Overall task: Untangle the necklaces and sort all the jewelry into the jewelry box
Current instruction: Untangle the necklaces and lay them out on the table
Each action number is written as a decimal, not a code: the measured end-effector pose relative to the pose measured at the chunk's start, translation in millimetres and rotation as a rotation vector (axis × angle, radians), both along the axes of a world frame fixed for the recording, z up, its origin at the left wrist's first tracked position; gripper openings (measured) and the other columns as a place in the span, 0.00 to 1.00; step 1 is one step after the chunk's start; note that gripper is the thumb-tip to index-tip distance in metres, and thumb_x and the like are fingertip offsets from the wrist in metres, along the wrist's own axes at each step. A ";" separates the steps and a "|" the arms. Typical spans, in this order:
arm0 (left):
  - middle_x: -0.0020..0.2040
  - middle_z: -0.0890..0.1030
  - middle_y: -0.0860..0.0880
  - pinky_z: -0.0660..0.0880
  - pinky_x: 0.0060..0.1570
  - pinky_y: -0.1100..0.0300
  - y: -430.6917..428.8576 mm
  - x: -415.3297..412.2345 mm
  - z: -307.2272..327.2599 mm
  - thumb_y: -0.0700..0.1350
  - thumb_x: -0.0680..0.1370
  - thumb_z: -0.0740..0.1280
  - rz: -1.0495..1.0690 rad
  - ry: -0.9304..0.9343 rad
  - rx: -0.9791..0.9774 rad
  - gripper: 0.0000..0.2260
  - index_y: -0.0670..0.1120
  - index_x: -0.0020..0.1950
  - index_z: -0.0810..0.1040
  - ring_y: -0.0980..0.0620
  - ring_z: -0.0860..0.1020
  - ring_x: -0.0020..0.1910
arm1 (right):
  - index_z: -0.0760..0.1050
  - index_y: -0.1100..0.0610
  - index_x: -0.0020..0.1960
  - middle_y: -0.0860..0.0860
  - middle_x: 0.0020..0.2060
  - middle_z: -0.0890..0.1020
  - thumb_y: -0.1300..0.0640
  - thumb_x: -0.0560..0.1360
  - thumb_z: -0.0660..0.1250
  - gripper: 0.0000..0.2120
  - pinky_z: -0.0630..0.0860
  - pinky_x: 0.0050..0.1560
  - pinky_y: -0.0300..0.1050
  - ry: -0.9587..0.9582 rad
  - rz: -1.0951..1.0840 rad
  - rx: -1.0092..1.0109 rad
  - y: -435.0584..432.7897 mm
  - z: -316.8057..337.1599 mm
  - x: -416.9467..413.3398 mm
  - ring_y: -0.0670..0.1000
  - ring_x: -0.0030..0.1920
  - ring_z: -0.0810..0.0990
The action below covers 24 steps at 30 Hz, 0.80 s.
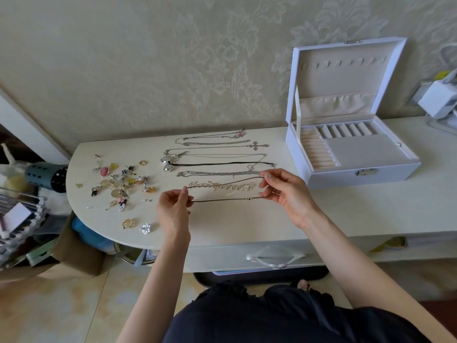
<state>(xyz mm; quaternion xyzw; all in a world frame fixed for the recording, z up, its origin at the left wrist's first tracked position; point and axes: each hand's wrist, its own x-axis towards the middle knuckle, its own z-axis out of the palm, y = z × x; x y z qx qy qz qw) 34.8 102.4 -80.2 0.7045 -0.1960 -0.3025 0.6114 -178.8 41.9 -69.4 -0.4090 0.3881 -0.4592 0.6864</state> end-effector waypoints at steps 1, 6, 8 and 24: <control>0.35 0.78 0.49 0.68 0.34 0.60 -0.3 0.5 -2.2 0.46 0.78 0.66 -0.031 -0.062 0.046 0.06 0.44 0.44 0.73 0.53 0.75 0.33 | 0.78 0.61 0.47 0.54 0.34 0.80 0.65 0.76 0.64 0.05 0.80 0.40 0.44 0.008 0.014 -0.013 0.2 0.4 -0.1 0.49 0.30 0.76; 0.47 0.80 0.48 0.72 0.43 0.56 2.1 0.6 -9.0 0.52 0.75 0.68 -0.263 -0.487 0.426 0.09 0.47 0.48 0.79 0.44 0.75 0.48 | 0.77 0.64 0.50 0.57 0.36 0.82 0.68 0.75 0.65 0.05 0.81 0.43 0.51 0.155 0.087 -0.092 4.8 -0.2 3.8 0.52 0.31 0.78; 0.55 0.75 0.47 0.68 0.55 0.52 2.5 -4.4 -7.3 0.52 0.75 0.69 -0.341 -0.735 0.528 0.10 0.49 0.52 0.79 0.42 0.70 0.57 | 0.77 0.63 0.49 0.58 0.36 0.82 0.69 0.75 0.65 0.05 0.81 0.42 0.51 0.226 0.127 -0.131 7.5 1.3 7.2 0.53 0.32 0.78; 0.30 0.77 0.54 0.70 0.42 0.61 1.0 -21.4 13.9 0.43 0.79 0.63 -0.642 -0.266 -0.095 0.11 0.45 0.37 0.76 0.56 0.75 0.34 | 0.79 0.61 0.44 0.58 0.34 0.79 0.74 0.72 0.65 0.10 0.81 0.33 0.46 0.328 -0.024 -0.124 6.2 -1.0 7.9 0.52 0.29 0.78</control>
